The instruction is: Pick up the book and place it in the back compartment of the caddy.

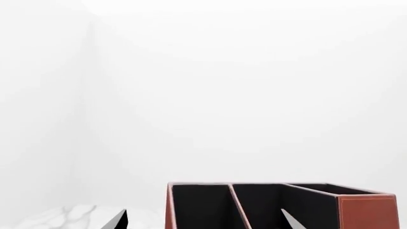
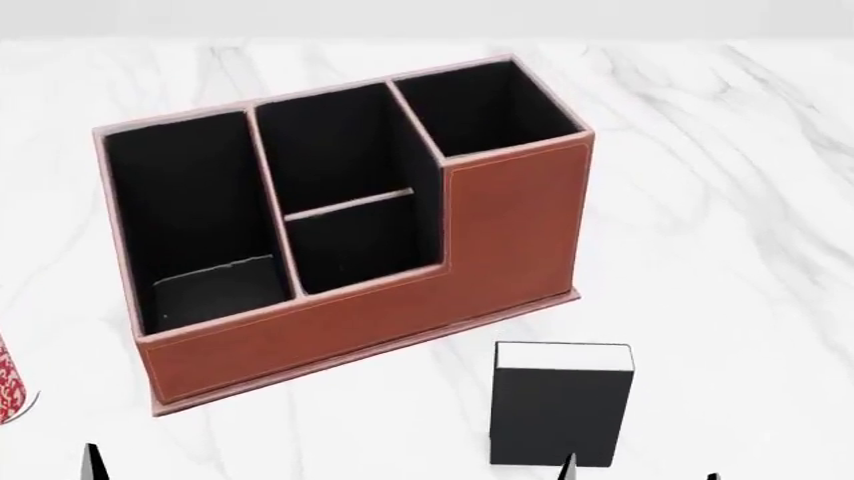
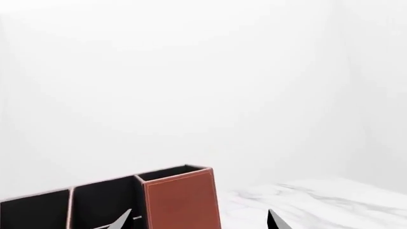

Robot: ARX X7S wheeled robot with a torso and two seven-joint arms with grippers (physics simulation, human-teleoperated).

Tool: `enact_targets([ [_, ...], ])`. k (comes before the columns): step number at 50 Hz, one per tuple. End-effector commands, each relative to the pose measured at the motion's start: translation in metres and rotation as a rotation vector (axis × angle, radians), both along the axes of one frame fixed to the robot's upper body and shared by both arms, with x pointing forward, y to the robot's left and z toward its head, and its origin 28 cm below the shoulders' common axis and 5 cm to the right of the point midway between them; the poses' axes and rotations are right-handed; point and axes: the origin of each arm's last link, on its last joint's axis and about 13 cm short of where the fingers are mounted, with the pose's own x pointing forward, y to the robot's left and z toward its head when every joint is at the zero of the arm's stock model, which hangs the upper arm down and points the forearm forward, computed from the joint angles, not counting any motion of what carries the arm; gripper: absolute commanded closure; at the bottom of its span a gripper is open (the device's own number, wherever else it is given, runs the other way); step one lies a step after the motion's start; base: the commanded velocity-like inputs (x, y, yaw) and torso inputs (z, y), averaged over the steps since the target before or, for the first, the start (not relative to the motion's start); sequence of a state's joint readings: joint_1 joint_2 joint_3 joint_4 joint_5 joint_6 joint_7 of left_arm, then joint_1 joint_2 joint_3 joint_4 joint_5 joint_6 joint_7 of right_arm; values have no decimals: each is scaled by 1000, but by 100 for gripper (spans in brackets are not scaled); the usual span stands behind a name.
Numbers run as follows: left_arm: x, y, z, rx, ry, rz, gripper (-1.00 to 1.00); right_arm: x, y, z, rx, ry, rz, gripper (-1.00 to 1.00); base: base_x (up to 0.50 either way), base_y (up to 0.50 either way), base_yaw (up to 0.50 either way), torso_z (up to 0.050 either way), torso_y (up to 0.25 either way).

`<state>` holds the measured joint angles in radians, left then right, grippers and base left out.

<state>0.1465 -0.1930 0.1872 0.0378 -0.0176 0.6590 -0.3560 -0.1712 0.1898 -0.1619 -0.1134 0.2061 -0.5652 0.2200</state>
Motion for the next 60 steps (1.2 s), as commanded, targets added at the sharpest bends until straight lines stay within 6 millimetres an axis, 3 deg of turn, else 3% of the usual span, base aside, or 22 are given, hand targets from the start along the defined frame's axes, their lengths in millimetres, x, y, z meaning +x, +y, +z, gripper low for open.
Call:
enact_targets([
  [1, 0, 0, 0, 0, 1, 0, -100, 0, 0, 0, 6, 0, 4, -100, 195, 0, 0, 0, 0],
  [60, 0, 0, 0, -3, -1, 4, -100, 1, 0, -1, 9, -9, 3, -100, 84, -61, 0, 0, 0],
])
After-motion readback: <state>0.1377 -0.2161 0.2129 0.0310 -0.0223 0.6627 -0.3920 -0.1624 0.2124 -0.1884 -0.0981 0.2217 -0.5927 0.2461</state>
